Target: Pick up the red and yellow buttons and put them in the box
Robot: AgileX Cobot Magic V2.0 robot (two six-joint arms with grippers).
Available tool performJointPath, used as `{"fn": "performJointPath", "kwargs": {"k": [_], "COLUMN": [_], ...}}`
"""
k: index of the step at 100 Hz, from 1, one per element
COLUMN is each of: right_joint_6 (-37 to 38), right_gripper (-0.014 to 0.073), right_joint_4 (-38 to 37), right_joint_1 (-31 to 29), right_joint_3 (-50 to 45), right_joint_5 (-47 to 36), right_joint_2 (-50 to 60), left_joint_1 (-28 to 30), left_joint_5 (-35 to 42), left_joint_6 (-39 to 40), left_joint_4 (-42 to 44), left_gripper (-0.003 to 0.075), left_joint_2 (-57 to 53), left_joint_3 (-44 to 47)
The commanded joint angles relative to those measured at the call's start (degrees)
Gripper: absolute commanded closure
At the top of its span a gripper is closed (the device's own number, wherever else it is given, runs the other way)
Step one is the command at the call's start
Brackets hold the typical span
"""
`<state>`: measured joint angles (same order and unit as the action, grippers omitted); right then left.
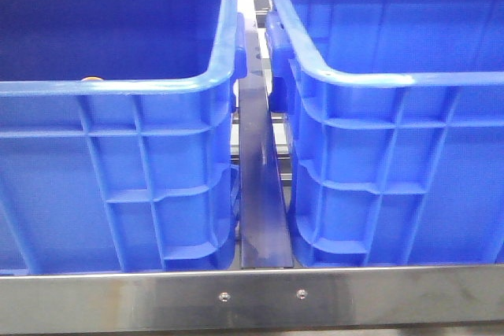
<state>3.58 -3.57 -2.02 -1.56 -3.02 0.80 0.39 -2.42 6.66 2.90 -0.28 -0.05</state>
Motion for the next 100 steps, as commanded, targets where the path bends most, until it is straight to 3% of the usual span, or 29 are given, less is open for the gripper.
{"fn": "performJointPath", "kwargs": {"k": [1,53,76,100], "right_joint_6": [0.29,0.29,0.29,0.29], "right_gripper": [0.0662,0.0662,0.0662,0.0662], "right_joint_4": [-0.69,-0.69,-0.69,-0.69], "right_joint_1": [-0.30,-0.30,-0.30,-0.30], "right_joint_3": [-0.32,-0.32,-0.32,-0.32], "right_joint_5": [-4.50,-4.50,-4.50,-4.50], "right_joint_2": [0.95,0.95,0.95,0.95], "left_joint_1": [-0.27,-0.27,-0.27,-0.27], "left_joint_5": [4.63,4.23,-7.08,-9.52], "left_joint_6": [0.48,0.48,0.59,0.59], "left_joint_4": [-0.08,-1.53,-2.45,-2.45], "left_gripper": [0.0741,0.0741,0.0741,0.0741], "left_joint_2": [-1.78,-1.78,1.19,10.83], "left_joint_3": [1.15,-2.28,-10.62,-18.30]}}
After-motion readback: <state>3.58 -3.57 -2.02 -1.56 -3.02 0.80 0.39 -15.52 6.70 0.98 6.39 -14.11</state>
